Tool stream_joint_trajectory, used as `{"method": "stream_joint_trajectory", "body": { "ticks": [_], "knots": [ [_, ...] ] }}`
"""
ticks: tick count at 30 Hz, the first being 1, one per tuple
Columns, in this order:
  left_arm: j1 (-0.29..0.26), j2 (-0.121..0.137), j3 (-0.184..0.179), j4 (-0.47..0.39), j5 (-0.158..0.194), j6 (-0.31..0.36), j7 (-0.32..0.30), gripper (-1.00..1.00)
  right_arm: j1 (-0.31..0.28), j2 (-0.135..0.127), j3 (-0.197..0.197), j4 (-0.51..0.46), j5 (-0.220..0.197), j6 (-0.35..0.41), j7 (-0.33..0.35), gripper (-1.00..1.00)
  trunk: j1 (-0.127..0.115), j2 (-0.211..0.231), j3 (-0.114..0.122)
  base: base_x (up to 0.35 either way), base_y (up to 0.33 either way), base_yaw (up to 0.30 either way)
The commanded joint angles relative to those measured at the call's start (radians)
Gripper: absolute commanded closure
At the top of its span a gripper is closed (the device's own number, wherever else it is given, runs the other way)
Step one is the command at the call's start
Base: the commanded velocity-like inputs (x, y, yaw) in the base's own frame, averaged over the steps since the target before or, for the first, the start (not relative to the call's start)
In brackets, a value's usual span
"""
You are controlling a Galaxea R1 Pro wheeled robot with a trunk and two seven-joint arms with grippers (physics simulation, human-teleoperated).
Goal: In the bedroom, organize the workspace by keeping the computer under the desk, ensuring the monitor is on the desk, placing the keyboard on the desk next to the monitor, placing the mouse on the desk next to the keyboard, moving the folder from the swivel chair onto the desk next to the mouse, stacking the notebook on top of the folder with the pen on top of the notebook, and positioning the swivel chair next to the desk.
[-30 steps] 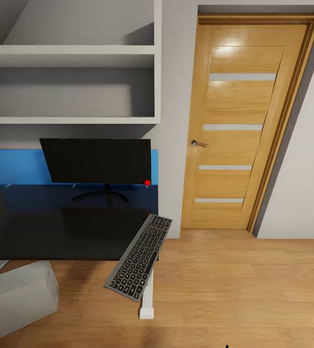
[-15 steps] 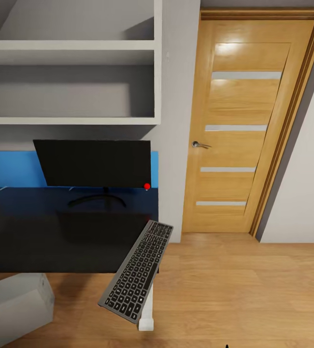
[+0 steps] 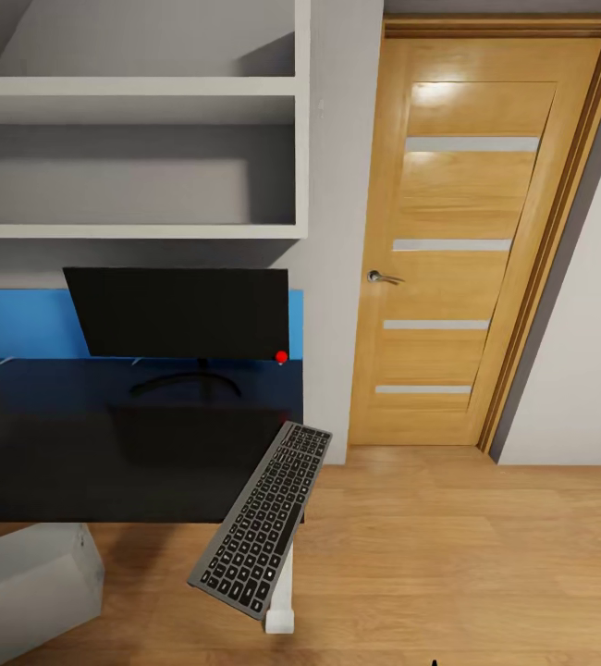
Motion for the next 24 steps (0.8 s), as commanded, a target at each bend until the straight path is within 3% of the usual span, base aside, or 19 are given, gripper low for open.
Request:
{"method": "stream_joint_trajectory", "body": {
  "ticks": [1, 19, 24],
  "knots": [
    [-0.001, 0.000, -0.009, 0.000, 0.010, -0.005, 0.004, -1.00, -0.001, 0.000, 0.009, 0.002, -0.002, -0.002, -0.005, -1.00, 0.000, -0.001, -0.001, 0.000, 0.000, 0.000],
    [-0.001, -0.001, -0.009, 0.003, 0.010, -0.004, 0.003, -1.00, -0.001, 0.001, 0.009, 0.003, -0.002, -0.003, -0.002, -1.00, 0.000, -0.001, -0.001, 0.000, 0.000, -0.013],
    [-0.001, -0.001, -0.009, 0.006, 0.010, -0.004, 0.003, -1.00, -0.001, -0.001, 0.009, 0.002, -0.001, -0.002, -0.002, -1.00, 0.000, -0.001, -0.001, 0.000, 0.000, -0.125]
  ]
}}
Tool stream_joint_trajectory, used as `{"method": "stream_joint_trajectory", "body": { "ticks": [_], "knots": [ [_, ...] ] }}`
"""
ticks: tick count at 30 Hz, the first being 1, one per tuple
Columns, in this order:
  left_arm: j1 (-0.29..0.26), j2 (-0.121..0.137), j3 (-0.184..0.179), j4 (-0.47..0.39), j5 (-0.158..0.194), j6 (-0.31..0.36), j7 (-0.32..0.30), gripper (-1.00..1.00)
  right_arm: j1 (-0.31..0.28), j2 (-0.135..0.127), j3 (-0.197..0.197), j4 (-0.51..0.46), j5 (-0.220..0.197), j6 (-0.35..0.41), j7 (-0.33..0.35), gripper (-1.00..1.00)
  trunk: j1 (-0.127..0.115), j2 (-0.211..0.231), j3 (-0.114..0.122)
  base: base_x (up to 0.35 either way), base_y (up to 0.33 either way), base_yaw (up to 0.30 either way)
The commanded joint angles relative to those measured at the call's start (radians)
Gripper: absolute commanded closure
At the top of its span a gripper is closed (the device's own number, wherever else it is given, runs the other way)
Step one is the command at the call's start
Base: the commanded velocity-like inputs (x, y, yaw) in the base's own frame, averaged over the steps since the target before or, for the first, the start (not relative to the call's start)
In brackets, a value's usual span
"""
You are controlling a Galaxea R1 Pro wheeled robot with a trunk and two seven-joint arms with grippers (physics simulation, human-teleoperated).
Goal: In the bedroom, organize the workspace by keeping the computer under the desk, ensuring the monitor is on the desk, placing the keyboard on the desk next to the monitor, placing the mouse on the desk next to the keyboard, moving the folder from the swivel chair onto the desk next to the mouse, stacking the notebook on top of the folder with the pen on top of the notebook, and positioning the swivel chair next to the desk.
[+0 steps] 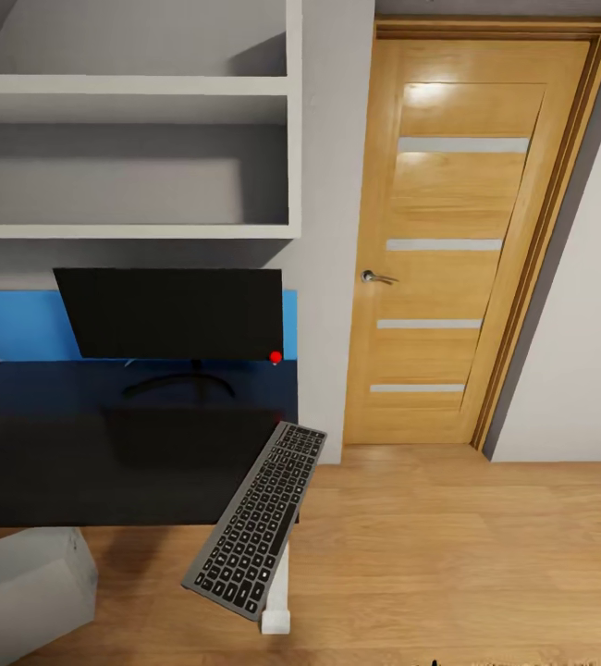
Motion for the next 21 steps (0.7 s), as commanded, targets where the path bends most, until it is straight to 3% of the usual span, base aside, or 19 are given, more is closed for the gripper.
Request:
{"method": "stream_joint_trajectory", "body": {
  "ticks": [1, 21],
  "knots": [
    [-0.001, 0.000, -0.009, 0.000, 0.011, -0.005, 0.004, -1.00, -0.001, 0.000, 0.008, 0.002, -0.002, -0.002, -0.006, -1.00, 0.000, -0.001, -0.001, 0.000, 0.000, -0.206],
    [-0.001, 0.000, -0.010, 0.001, 0.011, -0.005, 0.004, -1.00, -0.001, 0.000, 0.008, 0.002, -0.002, -0.001, -0.006, -1.00, 0.000, -0.001, -0.001, 0.000, 0.000, -0.260]
  ]
}}
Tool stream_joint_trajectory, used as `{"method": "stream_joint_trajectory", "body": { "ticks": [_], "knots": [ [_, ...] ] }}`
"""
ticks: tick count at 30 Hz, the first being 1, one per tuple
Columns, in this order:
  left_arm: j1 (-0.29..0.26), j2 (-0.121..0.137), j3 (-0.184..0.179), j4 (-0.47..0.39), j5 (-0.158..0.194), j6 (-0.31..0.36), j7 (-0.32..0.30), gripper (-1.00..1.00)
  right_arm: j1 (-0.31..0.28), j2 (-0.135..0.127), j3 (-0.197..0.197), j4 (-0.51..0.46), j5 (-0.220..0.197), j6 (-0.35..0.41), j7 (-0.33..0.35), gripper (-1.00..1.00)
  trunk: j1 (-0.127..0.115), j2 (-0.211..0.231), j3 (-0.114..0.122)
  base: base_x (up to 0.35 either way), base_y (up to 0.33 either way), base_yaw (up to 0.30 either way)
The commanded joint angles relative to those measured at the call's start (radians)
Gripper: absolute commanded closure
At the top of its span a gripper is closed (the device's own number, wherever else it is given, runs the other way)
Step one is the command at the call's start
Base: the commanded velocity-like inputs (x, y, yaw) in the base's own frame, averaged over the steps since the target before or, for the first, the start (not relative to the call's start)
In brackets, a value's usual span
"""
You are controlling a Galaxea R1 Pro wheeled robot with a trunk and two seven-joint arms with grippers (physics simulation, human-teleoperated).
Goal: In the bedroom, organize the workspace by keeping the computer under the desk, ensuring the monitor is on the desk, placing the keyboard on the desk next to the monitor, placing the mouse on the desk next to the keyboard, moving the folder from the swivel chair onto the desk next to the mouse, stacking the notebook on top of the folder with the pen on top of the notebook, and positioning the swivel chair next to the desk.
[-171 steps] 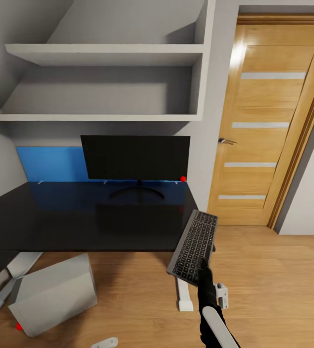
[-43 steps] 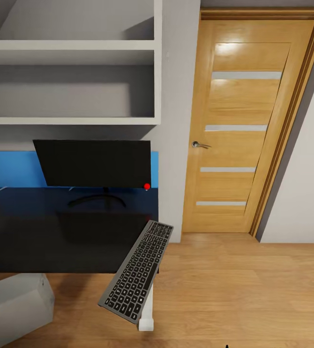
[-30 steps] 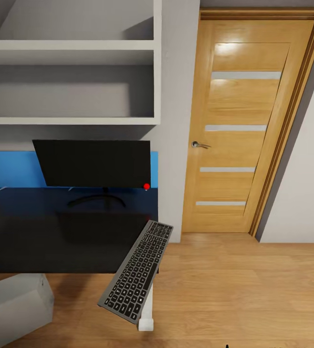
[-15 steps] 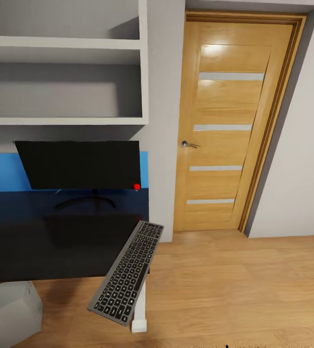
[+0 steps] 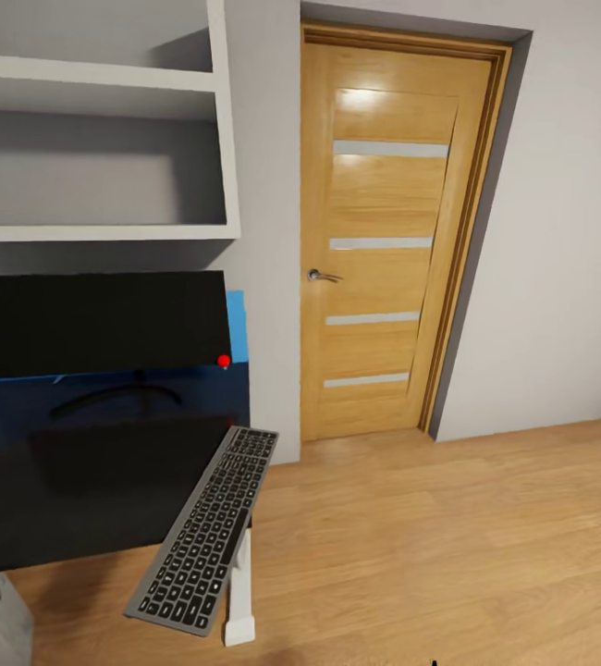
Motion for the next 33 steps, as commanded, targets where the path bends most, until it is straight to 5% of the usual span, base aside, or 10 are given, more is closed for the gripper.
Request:
{"method": "stream_joint_trajectory", "body": {
  "ticks": [1, 22, 33],
  "knots": [
    [-0.001, 0.000, -0.009, -0.001, 0.011, -0.005, 0.005, -1.00, -0.001, 0.000, 0.008, 0.002, -0.002, -0.002, -0.006, -1.00, 0.000, -0.001, -0.001, 0.000, 0.000, -0.264],
    [-0.001, 0.002, -0.007, 0.000, 0.011, -0.005, 0.005, -1.00, -0.001, 0.001, 0.007, 0.001, -0.005, -0.007, -0.009, -1.00, 0.000, -0.001, -0.002, 0.000, 0.000, -0.051],
    [-0.001, 0.002, -0.007, 0.000, 0.012, -0.005, 0.005, -1.00, -0.001, -0.003, 0.007, 0.001, -0.004, -0.007, -0.009, -1.00, 0.000, -0.001, -0.002, 0.000, 0.000, -0.259]
  ]
}}
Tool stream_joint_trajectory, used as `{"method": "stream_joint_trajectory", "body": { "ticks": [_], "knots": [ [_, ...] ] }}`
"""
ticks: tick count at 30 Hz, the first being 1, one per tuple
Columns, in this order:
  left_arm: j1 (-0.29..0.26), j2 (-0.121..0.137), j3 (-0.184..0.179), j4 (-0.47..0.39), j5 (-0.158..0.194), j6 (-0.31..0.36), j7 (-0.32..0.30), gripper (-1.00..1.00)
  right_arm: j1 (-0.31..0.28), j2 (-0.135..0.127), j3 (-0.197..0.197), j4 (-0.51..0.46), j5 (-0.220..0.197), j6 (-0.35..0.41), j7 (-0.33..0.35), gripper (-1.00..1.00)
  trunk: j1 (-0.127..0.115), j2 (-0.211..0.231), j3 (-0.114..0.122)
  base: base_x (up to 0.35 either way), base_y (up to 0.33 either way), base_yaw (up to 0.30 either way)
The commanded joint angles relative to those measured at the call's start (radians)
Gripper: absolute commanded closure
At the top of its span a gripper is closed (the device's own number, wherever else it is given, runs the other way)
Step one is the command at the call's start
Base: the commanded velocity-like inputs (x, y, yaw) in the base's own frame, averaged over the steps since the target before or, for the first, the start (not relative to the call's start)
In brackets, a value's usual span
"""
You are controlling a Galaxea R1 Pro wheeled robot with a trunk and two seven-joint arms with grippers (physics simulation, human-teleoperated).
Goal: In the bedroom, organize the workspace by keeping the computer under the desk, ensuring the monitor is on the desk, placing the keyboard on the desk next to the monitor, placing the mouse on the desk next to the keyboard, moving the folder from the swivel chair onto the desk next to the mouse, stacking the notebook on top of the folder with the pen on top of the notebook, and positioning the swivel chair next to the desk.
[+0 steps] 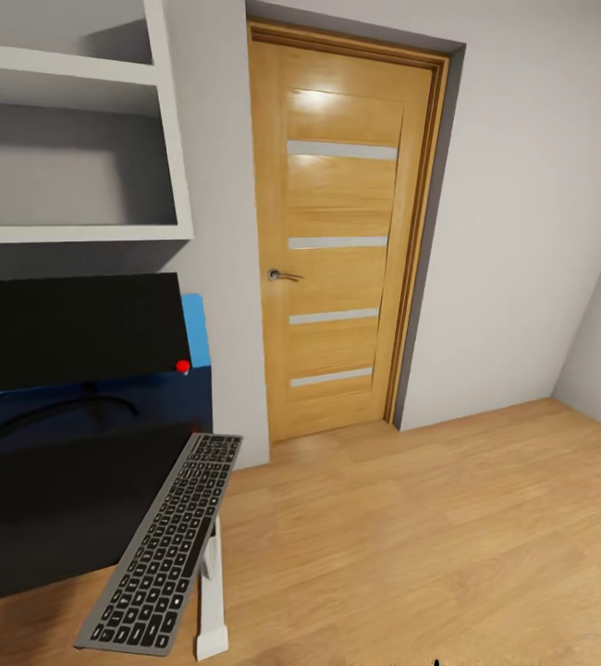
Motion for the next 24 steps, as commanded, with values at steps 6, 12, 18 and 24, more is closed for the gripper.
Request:
{"method": "stream_joint_trajectory", "body": {
  "ticks": [6, 12, 18, 24],
  "knots": [
    [-0.001, 0.000, -0.009, 0.000, 0.011, -0.005, 0.004, -1.00, -0.001, 0.001, 0.008, 0.002, -0.001, -0.002, -0.005, -1.00, 0.000, -0.001, -0.001, 0.000, 0.000, -0.270],
    [-0.001, 0.000, -0.009, 0.000, 0.011, -0.005, 0.004, -1.00, -0.001, 0.001, 0.008, 0.002, -0.001, -0.002, -0.005, -1.00, 0.000, -0.001, -0.001, 0.000, 0.000, -0.284],
    [-0.001, 0.000, -0.009, 0.000, 0.011, -0.005, 0.004, -1.00, -0.001, 0.001, 0.008, 0.002, -0.001, -0.002, -0.005, -1.00, 0.000, -0.001, -0.001, 0.000, 0.000, -0.296],
    [-0.001, 0.000, -0.009, 0.000, 0.011, -0.005, 0.004, -1.00, -0.001, 0.001, 0.008, 0.003, -0.001, -0.002, -0.005, -1.00, 0.000, -0.001, -0.001, 0.000, 0.000, -0.298]
  ]
}}
